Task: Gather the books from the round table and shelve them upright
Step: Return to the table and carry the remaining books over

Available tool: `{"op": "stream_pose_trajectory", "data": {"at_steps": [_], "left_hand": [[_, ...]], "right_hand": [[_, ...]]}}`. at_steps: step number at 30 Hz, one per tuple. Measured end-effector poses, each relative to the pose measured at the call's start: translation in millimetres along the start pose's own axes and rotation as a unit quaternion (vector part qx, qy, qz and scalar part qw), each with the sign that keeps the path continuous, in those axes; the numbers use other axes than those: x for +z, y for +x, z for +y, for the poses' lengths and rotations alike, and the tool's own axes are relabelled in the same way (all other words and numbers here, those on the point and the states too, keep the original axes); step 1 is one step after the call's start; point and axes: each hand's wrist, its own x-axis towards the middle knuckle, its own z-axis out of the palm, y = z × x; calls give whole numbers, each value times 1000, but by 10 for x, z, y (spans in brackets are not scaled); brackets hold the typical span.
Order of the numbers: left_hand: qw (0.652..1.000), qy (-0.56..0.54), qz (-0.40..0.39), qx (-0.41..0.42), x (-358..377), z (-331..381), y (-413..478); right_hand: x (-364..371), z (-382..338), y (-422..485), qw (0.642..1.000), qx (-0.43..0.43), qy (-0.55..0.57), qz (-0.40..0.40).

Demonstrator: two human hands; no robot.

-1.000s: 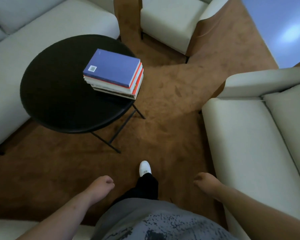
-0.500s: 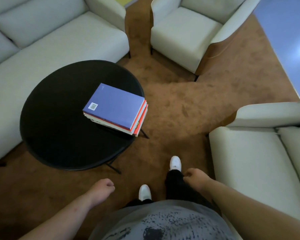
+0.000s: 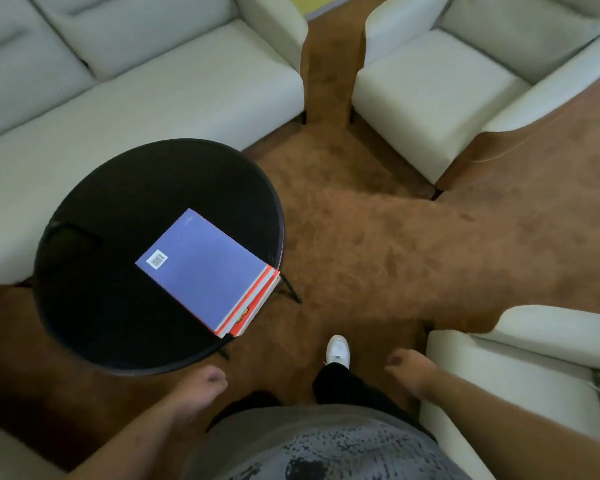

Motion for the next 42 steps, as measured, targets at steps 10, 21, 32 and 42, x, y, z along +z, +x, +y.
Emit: {"op": "stream_pose_trajectory", "data": {"at_steps": [10, 21, 32, 42], "left_hand": [[996, -62, 60, -26, 17, 144, -97], [752, -633, 173, -57, -476, 535, 86], [543, -838, 47, 26, -362, 641, 387], [483, -871, 88, -9, -147, 870, 414]], "right_hand": [[-826, -654, 552, 985, -85, -139, -61], [-845, -2315, 679, 974, -186, -99, -77], [-325, -3532, 648, 933, -190, 30, -304], [-333, -3367, 837, 914, -158, 64, -368]]}}
